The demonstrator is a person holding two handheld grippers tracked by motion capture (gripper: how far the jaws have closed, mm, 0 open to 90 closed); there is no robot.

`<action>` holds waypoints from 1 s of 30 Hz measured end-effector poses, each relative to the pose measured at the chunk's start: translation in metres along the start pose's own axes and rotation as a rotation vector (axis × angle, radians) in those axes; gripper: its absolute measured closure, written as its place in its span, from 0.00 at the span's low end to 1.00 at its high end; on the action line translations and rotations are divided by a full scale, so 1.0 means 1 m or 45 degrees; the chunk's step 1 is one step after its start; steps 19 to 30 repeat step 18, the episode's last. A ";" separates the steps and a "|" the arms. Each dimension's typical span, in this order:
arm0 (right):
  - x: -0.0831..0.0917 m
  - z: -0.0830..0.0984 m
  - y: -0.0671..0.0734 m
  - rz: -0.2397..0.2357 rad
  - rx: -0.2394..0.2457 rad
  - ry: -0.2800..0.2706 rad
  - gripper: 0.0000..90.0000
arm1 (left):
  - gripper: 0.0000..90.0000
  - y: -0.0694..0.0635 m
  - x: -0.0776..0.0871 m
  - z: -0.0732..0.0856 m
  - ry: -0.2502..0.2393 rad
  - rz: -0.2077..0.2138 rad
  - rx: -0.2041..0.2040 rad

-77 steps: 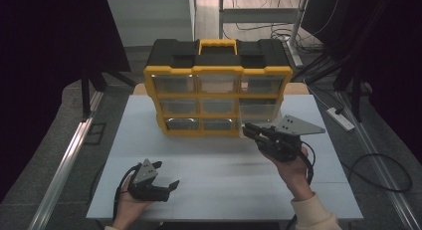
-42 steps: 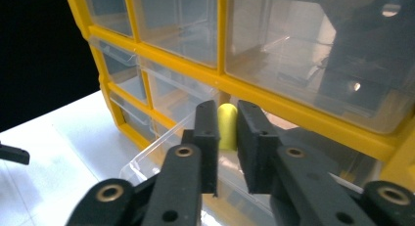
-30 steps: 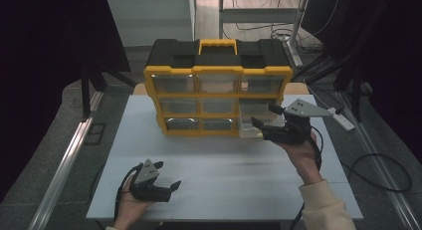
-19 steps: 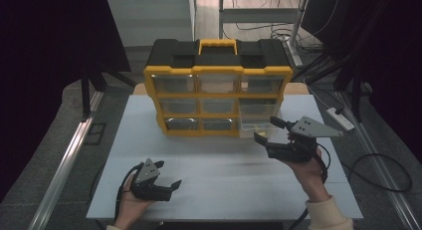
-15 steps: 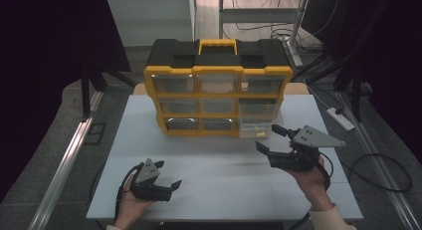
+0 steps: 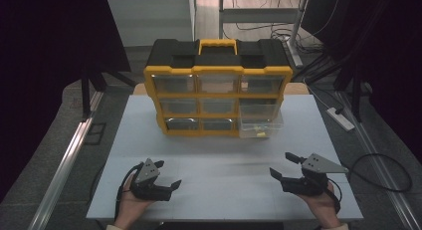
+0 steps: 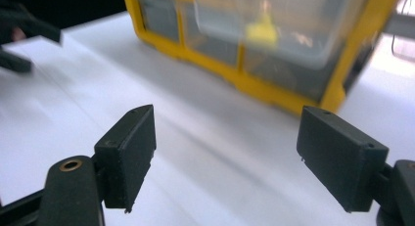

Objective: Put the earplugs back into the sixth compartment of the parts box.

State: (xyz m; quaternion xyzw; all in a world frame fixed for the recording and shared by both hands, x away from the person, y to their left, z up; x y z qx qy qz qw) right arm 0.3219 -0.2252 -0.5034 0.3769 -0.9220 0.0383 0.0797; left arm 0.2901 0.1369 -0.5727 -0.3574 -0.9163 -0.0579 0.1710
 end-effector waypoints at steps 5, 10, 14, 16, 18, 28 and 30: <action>0.008 0.023 -0.017 0.047 -0.053 0.037 0.25 | 0.10 0.000 0.000 0.000 0.002 -0.002 -0.003; 0.008 0.033 -0.027 0.074 -0.095 0.066 0.24 | 0.11 -0.001 0.000 0.000 0.000 -0.003 0.000; 0.008 0.033 -0.028 0.080 -0.083 0.063 0.24 | 0.10 -0.001 0.000 0.000 -0.001 -0.002 0.001; 0.007 0.033 -0.028 0.081 -0.075 0.061 0.24 | 0.10 -0.001 0.000 0.000 -0.002 -0.002 0.000; 0.007 0.033 -0.028 0.083 -0.066 0.064 0.24 | 0.10 -0.001 0.000 0.000 -0.001 -0.002 -0.001; 0.007 0.033 -0.028 0.083 -0.066 0.064 0.24 | 0.10 -0.001 0.000 0.000 -0.001 -0.002 -0.001; 0.007 0.033 -0.028 0.083 -0.066 0.064 0.24 | 0.10 -0.001 0.000 0.000 -0.001 -0.002 -0.001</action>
Point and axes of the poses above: each handheld gripper's, and its own axes: x roughly backward along the jaws, z roughly out of its underside, y roughly to its left, the point moved 9 cm from there along -x, roughly forward along the jaws, and after that the axes turned 15 degrees about -y, right-handed, at the moved point
